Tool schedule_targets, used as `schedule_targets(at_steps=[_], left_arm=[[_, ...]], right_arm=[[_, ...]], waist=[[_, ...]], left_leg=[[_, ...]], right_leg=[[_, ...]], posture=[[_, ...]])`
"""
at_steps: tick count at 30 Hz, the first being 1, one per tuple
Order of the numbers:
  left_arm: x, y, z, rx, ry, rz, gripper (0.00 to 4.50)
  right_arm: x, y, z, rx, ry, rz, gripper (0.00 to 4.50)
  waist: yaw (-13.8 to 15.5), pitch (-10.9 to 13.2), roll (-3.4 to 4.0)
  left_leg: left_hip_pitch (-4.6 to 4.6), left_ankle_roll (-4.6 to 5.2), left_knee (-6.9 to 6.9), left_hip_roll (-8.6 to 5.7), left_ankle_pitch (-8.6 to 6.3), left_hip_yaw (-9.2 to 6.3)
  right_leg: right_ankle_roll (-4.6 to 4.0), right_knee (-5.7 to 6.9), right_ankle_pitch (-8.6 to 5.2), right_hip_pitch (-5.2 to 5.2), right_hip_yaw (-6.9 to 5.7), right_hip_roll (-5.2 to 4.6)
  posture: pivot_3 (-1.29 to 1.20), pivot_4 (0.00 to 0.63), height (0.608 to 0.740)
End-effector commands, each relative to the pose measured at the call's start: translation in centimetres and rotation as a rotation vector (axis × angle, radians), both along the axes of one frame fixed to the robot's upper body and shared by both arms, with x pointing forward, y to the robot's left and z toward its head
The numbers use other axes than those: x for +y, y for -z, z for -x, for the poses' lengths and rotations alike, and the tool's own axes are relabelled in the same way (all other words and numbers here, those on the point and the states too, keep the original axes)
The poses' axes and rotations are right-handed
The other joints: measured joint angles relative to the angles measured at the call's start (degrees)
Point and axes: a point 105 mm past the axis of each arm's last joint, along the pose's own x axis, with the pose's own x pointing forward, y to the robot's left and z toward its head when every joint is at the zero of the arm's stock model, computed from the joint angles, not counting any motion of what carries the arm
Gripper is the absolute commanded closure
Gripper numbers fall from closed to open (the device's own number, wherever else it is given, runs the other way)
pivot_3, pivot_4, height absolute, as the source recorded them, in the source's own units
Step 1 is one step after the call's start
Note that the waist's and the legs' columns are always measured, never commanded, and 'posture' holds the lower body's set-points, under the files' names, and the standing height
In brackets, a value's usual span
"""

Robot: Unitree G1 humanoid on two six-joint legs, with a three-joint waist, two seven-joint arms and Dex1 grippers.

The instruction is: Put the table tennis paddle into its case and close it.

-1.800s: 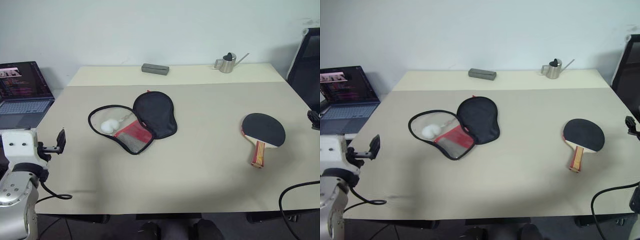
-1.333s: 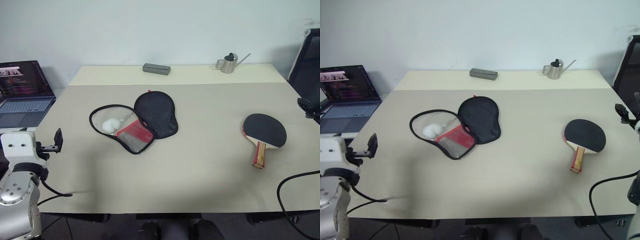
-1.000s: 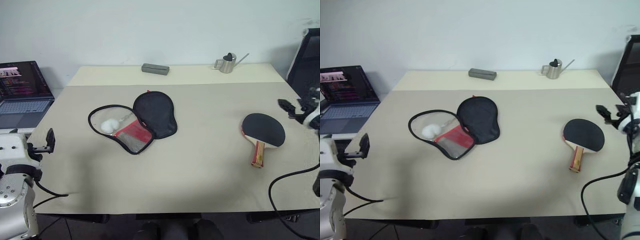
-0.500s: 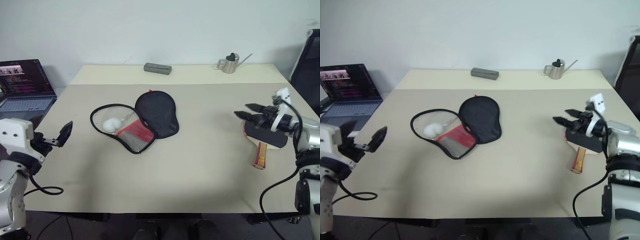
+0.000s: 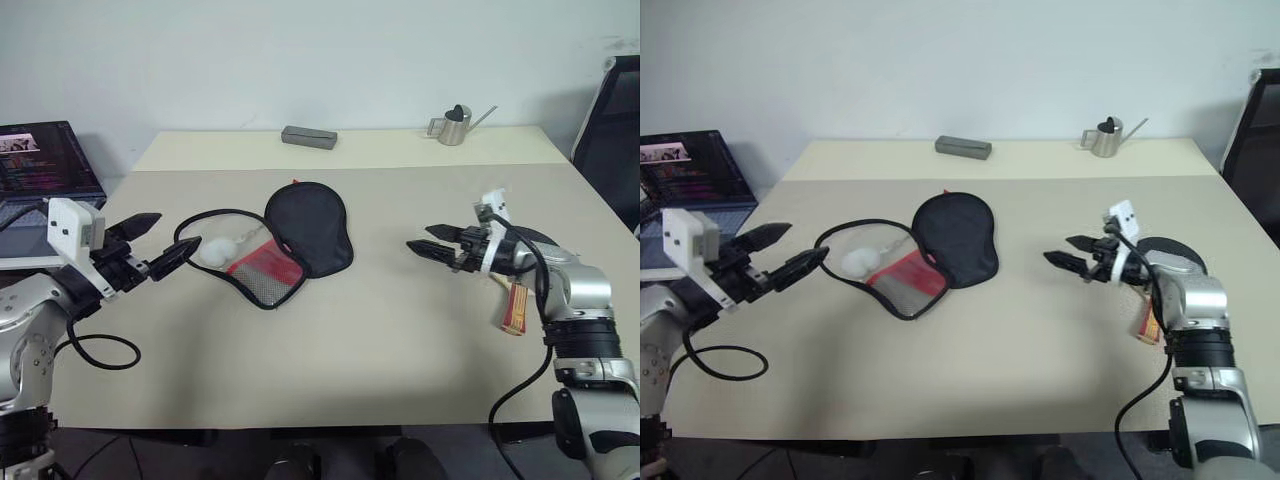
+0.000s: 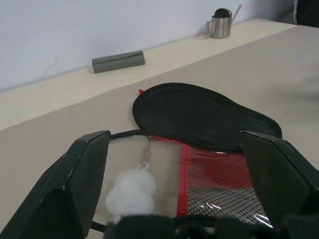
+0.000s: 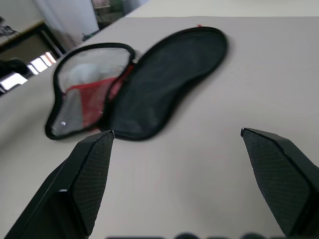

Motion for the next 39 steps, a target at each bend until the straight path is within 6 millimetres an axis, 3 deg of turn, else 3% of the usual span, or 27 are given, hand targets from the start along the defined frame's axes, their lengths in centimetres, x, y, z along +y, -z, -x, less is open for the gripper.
schedule_targets(at_steps=[1, 10, 21, 28, 39], left_arm=[[0.2, -1.2, -0.2, -0.036, 0.007, -0.032, 0.0], [0.2, -0.8, -0.6, -0.029, 0.008, -0.049, 0.0], [0.4, -1.2, -0.6, -0.012, 0.046, -0.056, 0.0], [-0.1, -1.1, -1.1, -0.016, 0.061, -0.063, 0.0], [-0.5, -1.3, -1.6, -0.028, 0.07, -0.068, 0.0]], right_arm=[[2.4, -1.6, -0.1, -0.049, -0.048, -0.005, 0.04], [5.6, 0.0, -1.9, -0.012, -0.036, 0.084, 0.04], [10.9, 0.9, -3.9, 0.024, -0.012, 0.09, 0.04], [11.4, 2.0, -6.1, -0.001, 0.116, 0.147, 0.04], [12.3, 3.6, -6.7, -0.02, 0.143, 0.208, 0.04]], waist=[[0.0, 0.0, 0.0], [0.1, 0.0, 0.0], [-0.8, 0.0, 0.0], [-0.9, 0.0, -0.01], [-1.3, 0.0, -0.01]], left_leg=[[0.0, 0.0, 0.0, 0.0, 0.0, 0.0], [0.0, 0.0, 0.0, -0.01, 0.0, -0.01], [-0.01, -0.14, -0.02, 0.0, 0.08, -0.02], [-0.01, -0.17, -0.02, -0.01, 0.09, -0.01], [-0.12, -0.21, -0.03, 0.0, 0.12, 0.04]], right_leg=[[0.0, 0.01, 0.0, 0.0, 0.0, 0.0], [0.0, 0.02, 0.0, -0.03, -0.01, 0.0], [-0.01, 0.06, 0.01, -0.09, 0.02, 0.02], [-0.02, 0.08, 0.02, -0.15, 0.06, 0.04], [-0.03, 0.22, 0.03, -0.41, 0.18, 0.06]], posture=[[0.0, 0.15, 0.74], [0.0, 0.15, 0.74], [0.0, 0.15, 0.74], [0.0, 0.15, 0.74], [0.0, 0.15, 0.74]])
